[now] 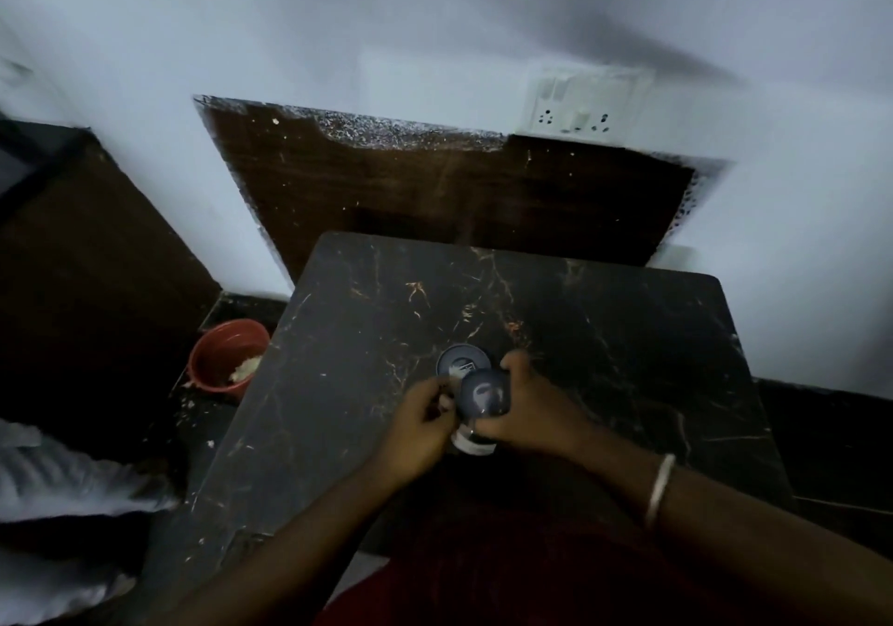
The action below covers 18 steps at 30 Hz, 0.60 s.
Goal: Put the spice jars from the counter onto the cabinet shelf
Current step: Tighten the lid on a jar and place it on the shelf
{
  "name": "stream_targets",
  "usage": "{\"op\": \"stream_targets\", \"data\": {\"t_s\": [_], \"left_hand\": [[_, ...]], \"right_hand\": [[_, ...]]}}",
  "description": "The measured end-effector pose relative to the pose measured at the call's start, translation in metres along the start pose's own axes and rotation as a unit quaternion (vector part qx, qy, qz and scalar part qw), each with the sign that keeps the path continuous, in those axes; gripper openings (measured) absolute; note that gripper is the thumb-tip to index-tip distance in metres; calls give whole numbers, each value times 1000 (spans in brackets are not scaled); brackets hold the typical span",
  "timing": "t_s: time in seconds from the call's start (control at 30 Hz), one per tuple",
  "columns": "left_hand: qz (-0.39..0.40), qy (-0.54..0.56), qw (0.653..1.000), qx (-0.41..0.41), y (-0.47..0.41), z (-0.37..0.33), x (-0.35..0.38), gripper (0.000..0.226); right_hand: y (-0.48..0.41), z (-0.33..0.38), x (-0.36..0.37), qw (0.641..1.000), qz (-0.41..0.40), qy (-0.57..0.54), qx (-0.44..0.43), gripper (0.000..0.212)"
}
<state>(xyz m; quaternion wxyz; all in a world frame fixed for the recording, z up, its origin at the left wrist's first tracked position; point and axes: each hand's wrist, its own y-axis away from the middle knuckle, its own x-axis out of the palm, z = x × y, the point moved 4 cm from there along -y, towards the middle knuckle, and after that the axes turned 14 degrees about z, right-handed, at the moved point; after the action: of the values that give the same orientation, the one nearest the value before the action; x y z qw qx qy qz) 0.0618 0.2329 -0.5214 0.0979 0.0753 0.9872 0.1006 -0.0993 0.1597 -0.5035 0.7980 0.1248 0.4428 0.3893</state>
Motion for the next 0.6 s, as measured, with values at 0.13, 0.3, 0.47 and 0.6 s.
{"op": "stream_targets", "data": {"t_s": [0.13, 0.3, 0.47, 0.6], "left_hand": [[38, 82, 993, 81, -4, -74, -17, 28], [96, 161, 976, 113, -14, -153, -12, 45], [124, 292, 938, 141, -12, -192, 14, 53], [106, 310, 931, 158, -10, -203, 28, 56]], "right_hand": [[44, 21, -86, 992, 12, -107, -65, 78], [97, 56, -155, 967, -31, -183, -172, 67], [121, 70, -166, 931, -175, -243, -208, 58], [134, 75, -163, 910, -202, -272, -238, 49]]}}
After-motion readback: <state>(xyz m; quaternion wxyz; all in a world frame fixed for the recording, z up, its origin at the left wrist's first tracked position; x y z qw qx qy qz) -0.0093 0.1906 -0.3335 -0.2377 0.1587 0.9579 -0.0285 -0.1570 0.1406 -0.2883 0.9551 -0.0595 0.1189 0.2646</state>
